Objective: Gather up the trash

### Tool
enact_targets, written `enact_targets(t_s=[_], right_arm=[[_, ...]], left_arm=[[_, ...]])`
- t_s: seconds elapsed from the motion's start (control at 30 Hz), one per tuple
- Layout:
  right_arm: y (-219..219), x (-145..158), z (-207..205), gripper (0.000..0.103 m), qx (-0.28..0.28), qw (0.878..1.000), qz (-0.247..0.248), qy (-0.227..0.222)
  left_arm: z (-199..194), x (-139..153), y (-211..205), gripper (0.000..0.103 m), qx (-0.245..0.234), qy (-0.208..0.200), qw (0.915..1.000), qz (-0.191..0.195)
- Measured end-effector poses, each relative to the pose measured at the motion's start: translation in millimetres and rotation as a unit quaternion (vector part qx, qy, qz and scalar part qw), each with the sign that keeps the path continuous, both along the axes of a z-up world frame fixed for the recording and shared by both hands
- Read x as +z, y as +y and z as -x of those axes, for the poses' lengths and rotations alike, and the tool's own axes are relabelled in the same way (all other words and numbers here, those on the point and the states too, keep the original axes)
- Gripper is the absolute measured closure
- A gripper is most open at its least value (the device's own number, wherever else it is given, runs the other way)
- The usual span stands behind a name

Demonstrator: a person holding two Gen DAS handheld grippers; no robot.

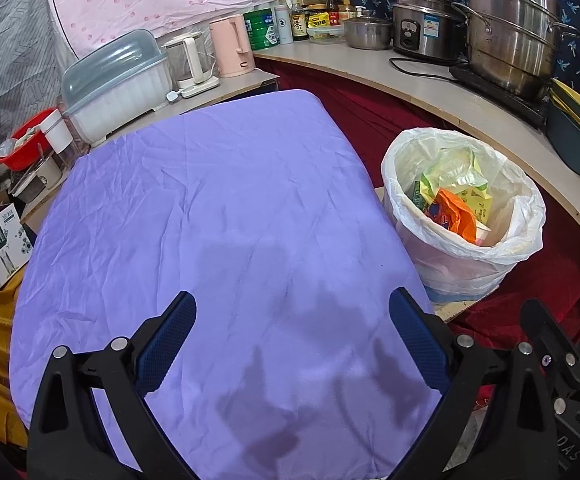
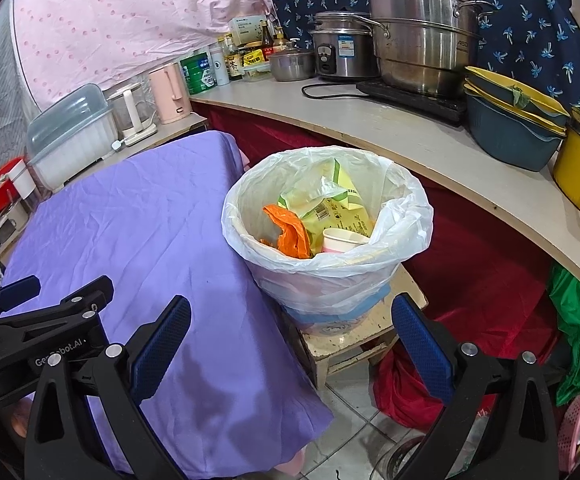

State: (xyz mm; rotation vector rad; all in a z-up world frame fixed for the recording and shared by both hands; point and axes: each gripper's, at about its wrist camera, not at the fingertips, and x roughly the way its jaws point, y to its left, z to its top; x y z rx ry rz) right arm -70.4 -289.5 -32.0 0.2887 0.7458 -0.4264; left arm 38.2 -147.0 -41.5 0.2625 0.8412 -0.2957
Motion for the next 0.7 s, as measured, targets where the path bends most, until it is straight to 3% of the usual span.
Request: enact_targets(t_s=[0.7], right_arm=[[0.5, 0.3, -0.3, 0.006, 0.002, 1.0, 0.001, 0.0]], left_arm=[[-3.4, 3.3, 2.4, 0.01, 0.005, -0.002, 1.0, 0.002]])
